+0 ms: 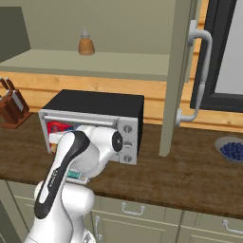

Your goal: Pick the boxed food and place it on the digital scale for weighing, and close the cabinet.

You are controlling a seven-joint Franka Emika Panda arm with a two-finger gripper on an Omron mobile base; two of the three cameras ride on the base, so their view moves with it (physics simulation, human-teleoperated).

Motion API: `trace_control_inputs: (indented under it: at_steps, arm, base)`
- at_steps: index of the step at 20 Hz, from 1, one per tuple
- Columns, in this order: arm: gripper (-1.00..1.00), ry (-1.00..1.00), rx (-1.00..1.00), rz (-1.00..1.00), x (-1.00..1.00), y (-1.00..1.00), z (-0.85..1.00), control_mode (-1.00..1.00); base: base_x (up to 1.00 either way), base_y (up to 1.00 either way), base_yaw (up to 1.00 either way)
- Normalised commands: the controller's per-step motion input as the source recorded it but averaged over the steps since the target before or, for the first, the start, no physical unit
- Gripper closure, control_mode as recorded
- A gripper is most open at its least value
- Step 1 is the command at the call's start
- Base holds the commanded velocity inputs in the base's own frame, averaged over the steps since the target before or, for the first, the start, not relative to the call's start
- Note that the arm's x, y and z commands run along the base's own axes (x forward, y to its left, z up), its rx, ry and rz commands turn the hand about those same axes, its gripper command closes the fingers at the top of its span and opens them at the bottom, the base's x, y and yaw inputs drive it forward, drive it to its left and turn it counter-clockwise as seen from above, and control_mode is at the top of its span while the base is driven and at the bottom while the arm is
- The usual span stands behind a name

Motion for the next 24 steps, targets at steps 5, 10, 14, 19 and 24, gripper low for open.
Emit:
trace_control_inputs:
  at_steps: [5, 10, 14, 19, 24]
  arm:
    - [1.0, -0.01, 0.0, 0.21, 0.22, -0.02, -0.46, -1.0]
    - [1.0, -0.08, 0.0, 0.06, 0.22, -0.14, -0.2, -1.0]
    - [1.0, -0.15, 0.0, 0.0, 0.09, -0.23, -0.15, -1.0]
    - [1.0, -0.04, 0.0, 0.0, 0.22, -0.02, -0.21, -1.0]
    - [1.0, -0.01, 0.0, 0.0, 0.26, 0.0, -0.17, -1.0]
  base:
    - [0.0, 0.0, 0.0]
    - [0.0, 0.0, 0.0]
    - [0.0, 0.0, 0.0]
    - [0.0, 0.0, 0.0]
    - [0.0, 0.0, 0.0]
